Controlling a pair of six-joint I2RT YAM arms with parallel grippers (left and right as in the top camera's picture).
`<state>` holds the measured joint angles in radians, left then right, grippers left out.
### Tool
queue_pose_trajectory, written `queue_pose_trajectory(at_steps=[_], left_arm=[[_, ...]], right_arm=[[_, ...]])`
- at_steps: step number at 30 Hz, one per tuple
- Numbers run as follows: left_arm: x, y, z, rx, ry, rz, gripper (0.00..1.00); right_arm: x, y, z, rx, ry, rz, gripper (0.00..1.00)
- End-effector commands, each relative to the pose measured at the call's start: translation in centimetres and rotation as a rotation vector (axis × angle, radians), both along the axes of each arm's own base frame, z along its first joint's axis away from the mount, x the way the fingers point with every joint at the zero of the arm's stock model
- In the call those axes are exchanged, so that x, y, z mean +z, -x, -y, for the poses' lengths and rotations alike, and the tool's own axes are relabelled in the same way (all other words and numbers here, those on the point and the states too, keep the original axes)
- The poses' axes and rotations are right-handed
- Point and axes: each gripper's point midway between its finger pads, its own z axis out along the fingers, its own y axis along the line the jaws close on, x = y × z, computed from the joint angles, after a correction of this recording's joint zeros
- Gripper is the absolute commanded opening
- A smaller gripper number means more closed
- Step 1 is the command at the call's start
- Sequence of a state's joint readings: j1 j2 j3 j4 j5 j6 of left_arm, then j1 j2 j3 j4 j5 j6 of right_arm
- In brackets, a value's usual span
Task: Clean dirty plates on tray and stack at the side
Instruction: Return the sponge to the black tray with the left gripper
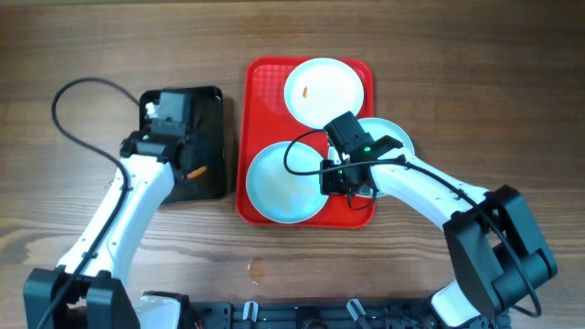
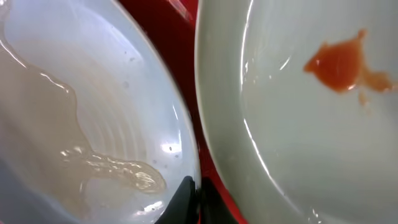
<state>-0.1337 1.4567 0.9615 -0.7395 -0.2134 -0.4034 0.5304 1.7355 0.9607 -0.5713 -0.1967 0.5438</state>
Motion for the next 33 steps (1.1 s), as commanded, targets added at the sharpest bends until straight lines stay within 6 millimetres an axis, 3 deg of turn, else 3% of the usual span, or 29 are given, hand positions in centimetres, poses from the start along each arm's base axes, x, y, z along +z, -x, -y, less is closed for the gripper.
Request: queue_pose_trajectory(at_steps=[1,2,3,7,10,12,13,16,19,21,24,28,33], left_arm=[[-2.5,1.4,-1.3,0.019,0.039,-0.045,0.14],[-2.8,1.5,-1.5,0.028,0.049,-0.046,0.17],[-3.0,1.7,-2.0,0.046,0.058,-0.05,0.34],[-3.0,1.7,-2.0,0.055,0.081,-0.05,0.57],[-3.0,1.6,-1.2,0.04,0.125,-0.048,0.64],[-3.0,1.4,-0.5,0.026,0.165,-0.043,0.83],[-3.0,1.4,-0.4,0.023,0.173,-0.041,1.0],[-3.0,1.4,-0.3,0.022,0.175,-0.041,1.0],[-3.0,1.4,-0.3,0.022,0.175,-0.041,1.0],[-3.0,1.4,-0.3,0.022,0.175,-0.041,1.0],[-3.0,1.4,-0.3,0.022,0.175,-0.041,1.0],[-3.0,1.4,-0.3,0.022,0.175,-0.041,1.0],[-3.0,1.4,-0.3,0.022,0.175,-0.041,1.0]], right_arm=[[0.2,-0.4,0.2,0.019,0.014,0.026,0.05],[0.9,-0.8,0.2,0.027,0.015,0.048,0.05],[2.5,-1.7,0.4,0.028,0.032,0.102,0.04],[6.7,-3.4,1.4,0.029,0.094,0.245,0.04],[9.4,-4.4,2.3,0.035,0.131,0.353,0.04],[11.4,-5.1,3.3,0.03,0.187,0.445,0.04],[12.1,-5.3,3.6,0.041,0.208,0.477,0.04],[13.2,-5.5,3.4,0.099,0.241,0.538,0.05],[12.3,-3.3,0.2,0.209,0.095,0.456,0.04],[11.3,-1.4,-1.4,0.217,-0.018,0.349,0.1],[8.3,0.2,-1.0,0.119,-0.014,0.205,0.18],[4.5,1.6,-0.8,0.1,0.006,0.072,0.23],[0.2,1.9,-1.0,0.103,0.046,-0.022,0.29]])
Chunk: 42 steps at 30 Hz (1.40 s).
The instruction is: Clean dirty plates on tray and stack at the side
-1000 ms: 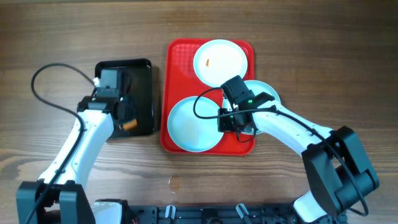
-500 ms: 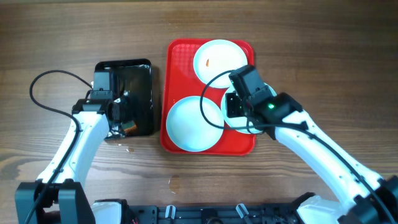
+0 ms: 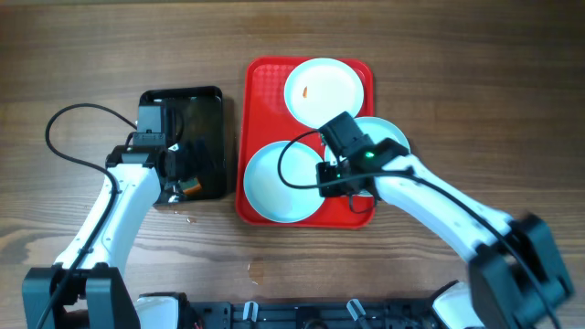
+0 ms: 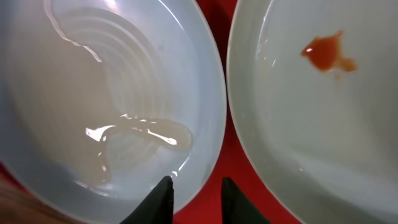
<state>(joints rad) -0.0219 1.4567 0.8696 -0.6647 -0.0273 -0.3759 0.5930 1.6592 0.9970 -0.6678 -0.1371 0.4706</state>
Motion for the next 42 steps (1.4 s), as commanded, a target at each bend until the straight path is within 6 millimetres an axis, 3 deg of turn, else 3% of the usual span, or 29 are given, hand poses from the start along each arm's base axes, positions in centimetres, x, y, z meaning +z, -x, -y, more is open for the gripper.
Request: queue_pose_trajectory(at_steps=[1,3,6,9,12,18,25,32,42], left_arm=[[-0.3,0.2,0.0,-0.004,0.009,-0.007,1.0],[-0.3,0.2,0.0,-0.004,0.009,-0.007,1.0],[-0.3,0.2,0.0,-0.004,0.009,-0.007,1.0],[-0.3,0.2,0.0,-0.004,0.009,-0.007,1.0],[-0.3,0.2,0.0,-0.004,0.009,-0.007,1.0],[-0.3,0.2,0.0,-0.004,0.009,-0.007,1.0],[-0.3,0.2,0.0,-0.004,0.009,-0.007,1.0],[-0.3,0.2,0.0,-0.004,0.009,-0.007,1.0],[-0.3,0.2,0.0,-0.004,0.009,-0.007,1.0]], right_arm=[[-3.1,1.0,-0.3,-0.019,0.007,-0.099,0.3],[-4.0,0.9,-0.4,-0.025,0.015,-0.112,0.28],[-4.6,0.6,-0.6,-0.02,0.012,-0.104,0.04],[-3.7,-0.3,-0.8,-0.007,0.007,-0.058,0.04],[-1.8,-1.9,-0.7,0.007,0.023,0.033,0.04],[4.2,-5.2,2.1,-0.056,0.124,0.304,0.04],[10.0,-7.1,5.1,-0.043,0.299,0.568,0.04],[13.7,-6.3,3.6,0.055,0.474,0.773,0.04],[18.8,-3.9,1.8,0.027,0.693,1.052,0.04]])
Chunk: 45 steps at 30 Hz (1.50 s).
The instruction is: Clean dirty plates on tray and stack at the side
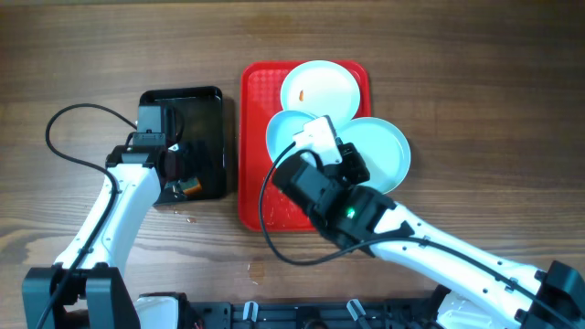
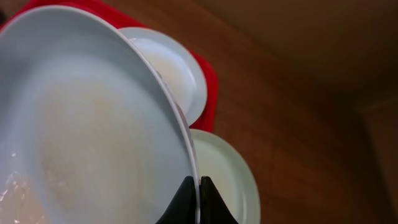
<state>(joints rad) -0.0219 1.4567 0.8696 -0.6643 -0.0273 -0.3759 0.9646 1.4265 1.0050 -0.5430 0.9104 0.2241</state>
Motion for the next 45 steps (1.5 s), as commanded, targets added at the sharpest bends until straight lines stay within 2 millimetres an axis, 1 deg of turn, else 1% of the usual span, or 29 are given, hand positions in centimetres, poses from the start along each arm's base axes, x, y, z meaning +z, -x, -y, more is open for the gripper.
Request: queue_pose_trajectory(at_steps=[1,6,10,12,22,45], left_arm=[[-0.3,0.2,0.0,-0.004,0.009,-0.008,1.0],[-0.3,0.2,0.0,-0.004,0.009,-0.008,1.0],[-0.3,0.2,0.0,-0.004,0.009,-0.008,1.0],[-0.3,0.2,0.0,-0.004,0.009,-0.008,1.0],[-0.3,0.2,0.0,-0.004,0.009,-0.008,1.0],[-0.3,0.2,0.0,-0.004,0.009,-0.008,1.0]], right_arm=[[4.6,0.2,0.7,-0.08,0.064,0.2,0.04],[6.1,0.8,-1.1,-0.018,0.12,0.25,0.04],[7.3,1.0,-1.9,0.005,0.162,0.291,0.04],[7.5,1.1,-2.3,0.026,0.184,0.292,0.04],[7.7,1.2,-2.5,0.071,0.299,0.277,0.04],[7.9,1.2,-2.6,0.065,0.278,0.287,0.04]])
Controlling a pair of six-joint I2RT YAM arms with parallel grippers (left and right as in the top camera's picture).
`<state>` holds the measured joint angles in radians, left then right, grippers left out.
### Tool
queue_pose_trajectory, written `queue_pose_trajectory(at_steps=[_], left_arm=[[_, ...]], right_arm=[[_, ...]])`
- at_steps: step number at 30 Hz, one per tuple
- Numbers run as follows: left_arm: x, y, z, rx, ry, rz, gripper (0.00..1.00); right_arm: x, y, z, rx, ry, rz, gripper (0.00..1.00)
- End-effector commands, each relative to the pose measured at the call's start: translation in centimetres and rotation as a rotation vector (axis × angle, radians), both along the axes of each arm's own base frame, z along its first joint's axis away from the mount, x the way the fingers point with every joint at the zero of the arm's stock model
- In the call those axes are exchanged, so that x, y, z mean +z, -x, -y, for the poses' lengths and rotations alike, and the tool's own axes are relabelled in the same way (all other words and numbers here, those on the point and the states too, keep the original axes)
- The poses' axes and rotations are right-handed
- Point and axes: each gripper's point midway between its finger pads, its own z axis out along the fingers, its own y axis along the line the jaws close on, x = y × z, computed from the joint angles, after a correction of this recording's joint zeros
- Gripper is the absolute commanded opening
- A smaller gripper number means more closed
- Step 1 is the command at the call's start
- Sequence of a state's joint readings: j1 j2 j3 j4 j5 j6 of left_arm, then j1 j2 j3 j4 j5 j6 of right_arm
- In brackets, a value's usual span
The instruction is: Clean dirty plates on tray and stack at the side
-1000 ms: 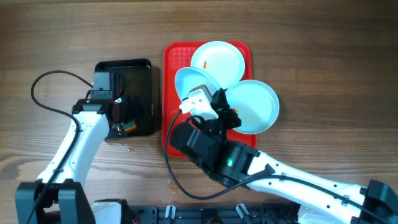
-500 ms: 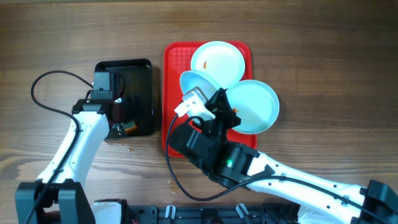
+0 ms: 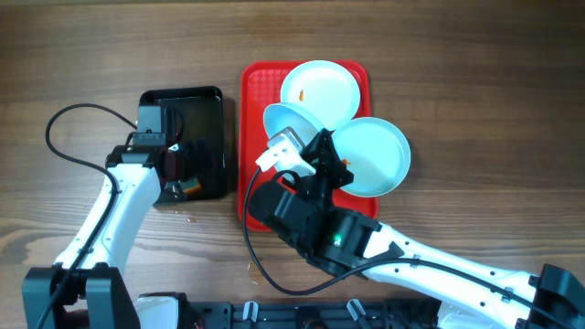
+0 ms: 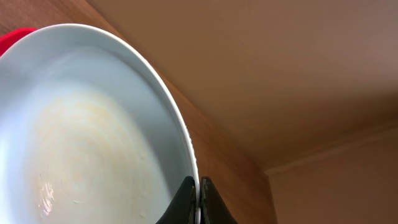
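Observation:
My right gripper [image 4: 196,193] is shut on the rim of a white plate [image 4: 93,124], which carries a pale greasy smear. In the overhead view that plate [image 3: 283,123] hangs steeply tilted above the red tray [image 3: 251,196], with the right gripper [image 3: 320,153] at its right edge. A second plate [image 3: 320,87] with a small orange stain lies at the tray's far end. A third plate [image 3: 377,157] rests half off the tray's right side. My left gripper [image 3: 175,169] is down in the black bin [image 3: 206,105]; how its jaws stand is hidden.
A small orange scrap [image 3: 189,187] lies in the bin's near corner beside the left gripper. The right arm's bulk [image 3: 311,219] hangs high over the tray's near half. Bare wooden table [image 3: 475,82] stretches to the right of the tray and left of the bin.
The right gripper has risen with the plate, which is now tilted more steeply; the wrist view shows only plate and background, not the other plates. The left arm has not moved.
First the right gripper was shut low between two plates on the tray, with the left gripper at the bin's far end. Then it stood open astride the near-left plate's rim, the left gripper nearer in the bin. Later it held that plate tilted above the tray, now higher.

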<state>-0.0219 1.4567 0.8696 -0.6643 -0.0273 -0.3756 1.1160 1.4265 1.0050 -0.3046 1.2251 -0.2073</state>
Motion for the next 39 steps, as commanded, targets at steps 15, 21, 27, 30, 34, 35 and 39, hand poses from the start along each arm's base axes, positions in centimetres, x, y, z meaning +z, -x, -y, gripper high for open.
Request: queue_pose_trajectory(at_steps=[15,21,27,30,34,35,39], left_arm=[[-0.3,0.2,0.0,-0.003,0.009,-0.008,1.0],[-0.3,0.2,0.0,-0.003,0.009,-0.008,1.0],[-0.3,0.2,0.0,-0.003,0.009,-0.008,1.0],[-0.3,0.2,0.0,-0.003,0.009,-0.008,1.0],[-0.3,0.2,0.0,-0.003,0.009,-0.008,1.0],[-0.3,0.2,0.0,-0.003,0.009,-0.008,1.0],[-0.3,0.2,0.0,-0.003,0.009,-0.008,1.0]], right_arm=[[-1.2,-2.0,1.0,-0.027,-0.257,-0.089,0.04],[-4.4,-2.5,2.9,-0.043,-0.568,-0.407,0.04],[-2.3,-4.3,7.7,-0.063,-1.029,-0.567,0.04],[-2.9,-5.5,12.8,-0.183,-1.178,-0.585,0.04],[-6.3,-6.2,22.3,-0.483,-1.344,-0.566,0.04],[-7.0,-6.2,23.7,-0.532,-1.358,-0.559,0.04],[-10.9,-6.1,29.7,-0.772,-1.451,-0.535,0.04]])
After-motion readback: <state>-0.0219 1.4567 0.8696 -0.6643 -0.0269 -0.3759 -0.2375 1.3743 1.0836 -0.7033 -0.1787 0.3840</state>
